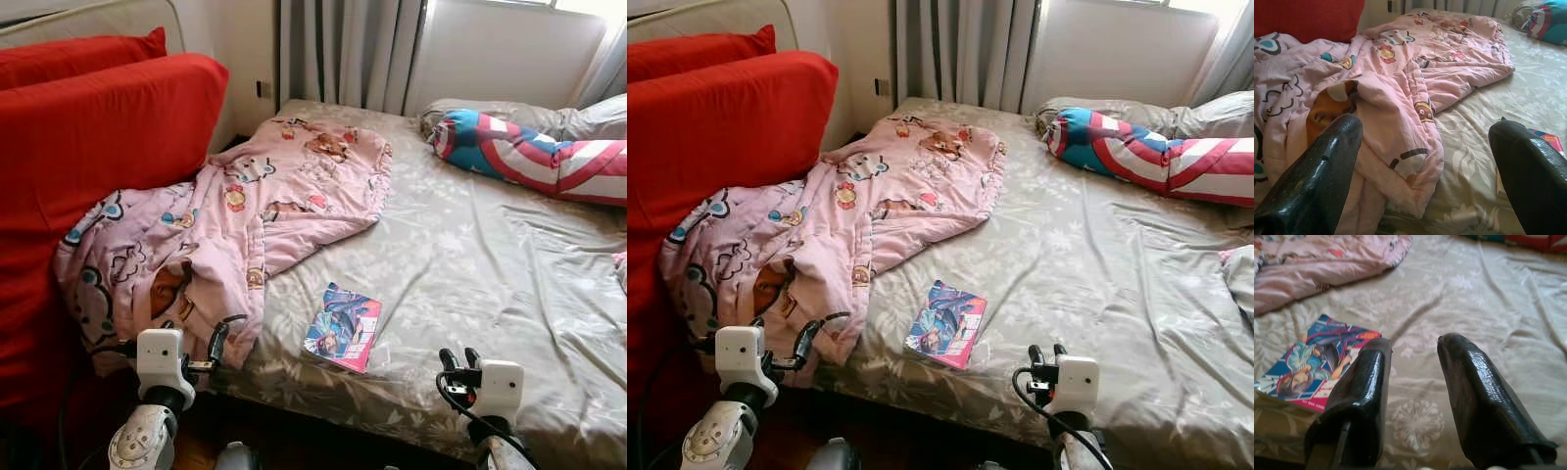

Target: Clean up the room

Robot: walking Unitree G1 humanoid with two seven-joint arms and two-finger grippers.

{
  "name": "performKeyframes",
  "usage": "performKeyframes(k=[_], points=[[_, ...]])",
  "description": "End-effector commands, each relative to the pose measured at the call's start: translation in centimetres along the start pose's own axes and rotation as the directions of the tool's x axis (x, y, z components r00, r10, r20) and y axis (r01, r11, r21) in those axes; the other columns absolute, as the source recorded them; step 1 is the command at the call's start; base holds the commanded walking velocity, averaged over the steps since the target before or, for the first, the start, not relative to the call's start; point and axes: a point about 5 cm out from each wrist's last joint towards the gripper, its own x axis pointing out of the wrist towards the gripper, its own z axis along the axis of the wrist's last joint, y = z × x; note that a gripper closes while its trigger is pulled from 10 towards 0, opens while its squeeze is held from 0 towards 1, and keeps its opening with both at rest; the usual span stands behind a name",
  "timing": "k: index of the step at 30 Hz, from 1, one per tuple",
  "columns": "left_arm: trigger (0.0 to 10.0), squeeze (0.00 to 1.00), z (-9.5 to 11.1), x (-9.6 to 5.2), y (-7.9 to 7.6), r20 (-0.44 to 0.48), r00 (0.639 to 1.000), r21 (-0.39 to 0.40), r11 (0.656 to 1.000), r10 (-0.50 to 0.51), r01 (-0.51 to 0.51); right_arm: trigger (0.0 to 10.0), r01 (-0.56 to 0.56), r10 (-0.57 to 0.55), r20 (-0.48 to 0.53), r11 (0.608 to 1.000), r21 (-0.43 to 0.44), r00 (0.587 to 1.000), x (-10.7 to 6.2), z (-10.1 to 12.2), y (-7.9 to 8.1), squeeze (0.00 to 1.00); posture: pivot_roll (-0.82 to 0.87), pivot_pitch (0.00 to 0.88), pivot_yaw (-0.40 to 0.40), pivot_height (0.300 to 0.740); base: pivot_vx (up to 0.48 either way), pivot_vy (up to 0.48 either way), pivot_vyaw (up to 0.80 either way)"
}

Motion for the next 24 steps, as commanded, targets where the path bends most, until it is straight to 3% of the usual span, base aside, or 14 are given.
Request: performKeyframes(k=[1, 10, 18, 24], points=[[10.0, 0.00, 0.42, 0.21, -0.10, 0.006, 1.000, 0.009, 1.000, -0.012, 0.011, 10.0, 0.004, -0.004, -0.029, 1.000, 0.005, 1.000, 0.06, -0.39, 0.00, 0.00, 0.03, 0.000, -0.060, 0.640, 0.000, 0.000, 0.00], [10.0, 0.00, 0.56, 0.17, 0.12, 0.008, 1.000, 0.014, 1.000, -0.008, 0.008, 10.0, 0.001, -0.001, 0.006, 1.000, 0.006, 1.000, -0.07, -0.06, 0.05, 0.00, 0.04, 0.000, -0.057, 0.626, 0.000, 0.000, 0.00], [10.0, 0.00, 0.77, 0.36, 0.08, 0.013, 1.000, 0.016, 1.000, -0.010, 0.010, 10.0, 0.000, 0.001, -0.024, 1.000, 0.012, 1.000, 0.23, -0.18, 0.17, 0.00, 0.03, 0.000, -0.061, 0.626, 0.000, 0.000, 0.00], [10.0, 0.00, 0.88, 0.35, 0.06, 0.018, 1.000, 0.015, 1.000, -0.009, 0.009, 10.0, -0.007, 0.007, 0.022, 1.000, 0.009, 1.000, 0.13, 0.24, 0.02, 0.00, 0.04, 0.000, -0.062, 0.597, 0.000, 0.000, 0.00]])
